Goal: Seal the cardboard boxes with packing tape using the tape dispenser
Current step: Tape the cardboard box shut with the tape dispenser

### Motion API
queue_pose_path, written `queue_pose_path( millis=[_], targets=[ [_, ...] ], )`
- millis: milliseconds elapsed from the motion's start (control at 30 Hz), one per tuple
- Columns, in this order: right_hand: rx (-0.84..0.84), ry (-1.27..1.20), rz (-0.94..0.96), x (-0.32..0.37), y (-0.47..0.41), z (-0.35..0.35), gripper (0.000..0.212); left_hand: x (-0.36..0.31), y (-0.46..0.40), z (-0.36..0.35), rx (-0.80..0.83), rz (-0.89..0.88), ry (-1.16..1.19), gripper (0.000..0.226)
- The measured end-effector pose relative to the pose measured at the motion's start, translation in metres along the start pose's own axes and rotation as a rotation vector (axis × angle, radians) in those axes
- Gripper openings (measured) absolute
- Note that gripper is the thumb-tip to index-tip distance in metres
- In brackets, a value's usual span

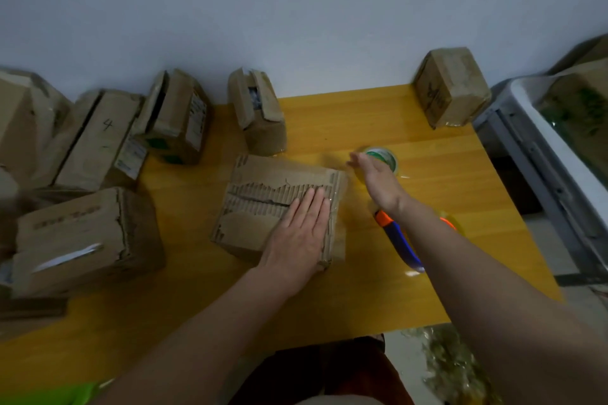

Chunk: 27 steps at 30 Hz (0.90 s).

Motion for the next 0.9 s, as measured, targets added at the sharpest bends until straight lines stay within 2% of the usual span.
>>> queue_pose_path(
  millis=[67,100,200,300,400,533,667,800,900],
  targets=[
    [-0.192,-0.071,0.085,-0.002,0.017,-0.004,0.045,-0.008,0.002,-0.005,-0.035,0.109,0.058,0.112],
    [-0.22,-0.093,0.137,-0.002,0.027,-0.01,0.045,-0.012,0.002,-0.007,-0.057,0.156,0.087,0.112],
    [-0.115,-0.085,0.186,0.006,0.05,-0.033,0.043,-0.011,0.002,-0.008,-0.069,0.168,0.11,0.111],
    [0.024,-0.035,0.208,0.014,0.052,-0.046,0.046,0.013,0.004,-0.003,-0.076,0.053,0.079,0.117],
    [0.107,-0.072,0.169,0.013,0.044,-0.056,0.051,0.03,0.008,-0.008,-0.125,-0.033,0.074,0.112],
    [0.166,-0.18,0.114,0.007,0.029,-0.067,0.053,0.031,0.005,-0.013,-0.128,-0.067,0.078,0.109],
    [0.246,-0.297,0.07,0.007,0.02,-0.07,0.066,0.033,0.003,-0.014,-0.152,-0.064,0.08,0.108],
    [0.365,-0.249,-0.014,0.01,0.013,-0.058,0.072,0.032,0.003,-0.014,-0.146,-0.048,0.101,0.109],
    [0.31,-0.223,-0.053,0.013,0.014,-0.036,0.074,0.033,0.003,-0.014,-0.151,-0.048,0.099,0.108]
  ],
)
Point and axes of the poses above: each hand's wrist, its own y-axis away from the middle knuckle, its own z-axis out of the back of the hand, x = y × z, the point moved 1 cm from there along -y, towards the middle knuckle, and after that the axes turned 8 degrees about y, right-handed, at the moved point
